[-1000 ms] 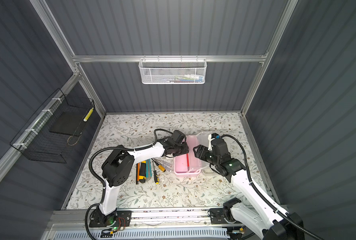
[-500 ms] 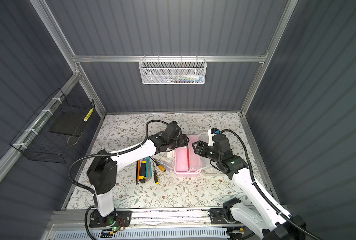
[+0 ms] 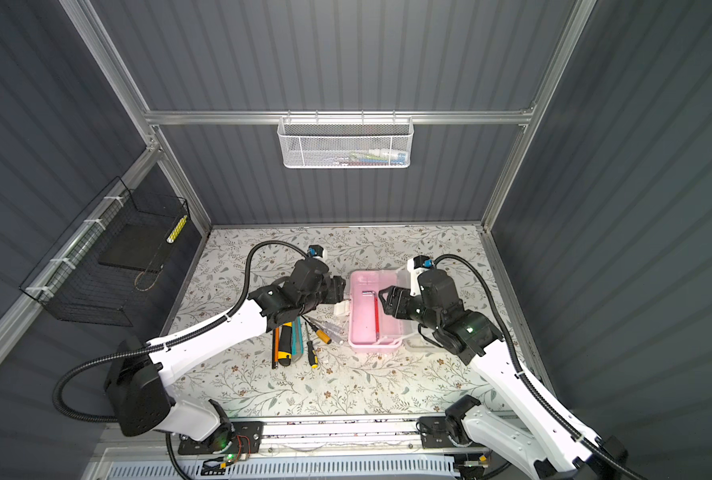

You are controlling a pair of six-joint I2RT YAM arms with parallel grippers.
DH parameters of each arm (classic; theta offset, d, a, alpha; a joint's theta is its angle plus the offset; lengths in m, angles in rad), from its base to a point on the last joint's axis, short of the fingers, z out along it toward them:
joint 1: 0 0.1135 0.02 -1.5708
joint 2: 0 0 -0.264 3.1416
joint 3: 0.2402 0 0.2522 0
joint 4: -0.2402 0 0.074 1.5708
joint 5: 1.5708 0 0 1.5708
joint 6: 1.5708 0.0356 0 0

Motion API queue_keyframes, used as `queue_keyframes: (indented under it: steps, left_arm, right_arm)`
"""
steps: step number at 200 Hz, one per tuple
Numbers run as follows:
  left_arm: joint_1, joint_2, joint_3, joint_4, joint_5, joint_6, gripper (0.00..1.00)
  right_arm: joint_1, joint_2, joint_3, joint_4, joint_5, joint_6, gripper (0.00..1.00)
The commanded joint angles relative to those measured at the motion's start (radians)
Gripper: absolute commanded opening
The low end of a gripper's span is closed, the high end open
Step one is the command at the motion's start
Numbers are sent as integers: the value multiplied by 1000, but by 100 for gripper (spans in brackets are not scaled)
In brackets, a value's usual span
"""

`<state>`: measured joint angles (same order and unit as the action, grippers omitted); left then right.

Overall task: Pack the tool kit
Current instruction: 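Release the red hex key and move the left gripper back to the tools, then grasp the black hex key with the left gripper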

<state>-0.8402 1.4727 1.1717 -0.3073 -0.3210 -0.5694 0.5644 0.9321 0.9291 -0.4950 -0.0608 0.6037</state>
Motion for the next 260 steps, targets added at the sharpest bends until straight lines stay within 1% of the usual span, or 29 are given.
queue_keyframes:
  steps: [1,18,38,51,62,107,130,147,155,176,197,217,220,260]
  left_arm:
    - [32,-68,-53,-75,-77,55,69]
    - [84,-93,-93,-99,-58,37,69]
    - [170,-106,-149,-93,27,3,65]
    - [182,-118,-179,-78,40,3,61]
    - [184,-114,-182,-81,38,4,60]
    - [196,-60,-179,-115,24,-7,60]
    - [204,-30,-167,-156,-5,-16,54]
    - [216,-26,-202,-157,-34,-20,48]
    - [239,-29,-230,-149,-27,-24,47]
    - [329,-54,-294,-128,52,-29,45]
    - [388,-90,-341,-127,60,-13,43]
    - [437,-113,-381,-93,75,5,38]
    - [445,-113,-383,-90,82,6,38]
    - [492,-64,-392,-61,116,43,32]
  right_arm:
    - [79,3,14,-64,127,6,72]
    - [149,22,17,-92,203,17,72]
    - [209,49,6,-110,262,32,72]
    - [244,54,-5,-108,290,40,72]
    - [259,56,-14,-105,302,49,72]
    - [266,80,-50,-58,279,45,72]
    - [266,105,-57,-48,255,39,72]
    - [266,100,-106,6,256,36,72]
    - [265,100,-127,35,263,36,72]
    - [265,134,-133,67,261,42,72]
    - [264,180,-126,101,243,40,72]
    - [264,238,-113,101,224,32,72]
    - [264,243,-113,127,224,32,72]
    - [264,290,-116,168,202,51,72]
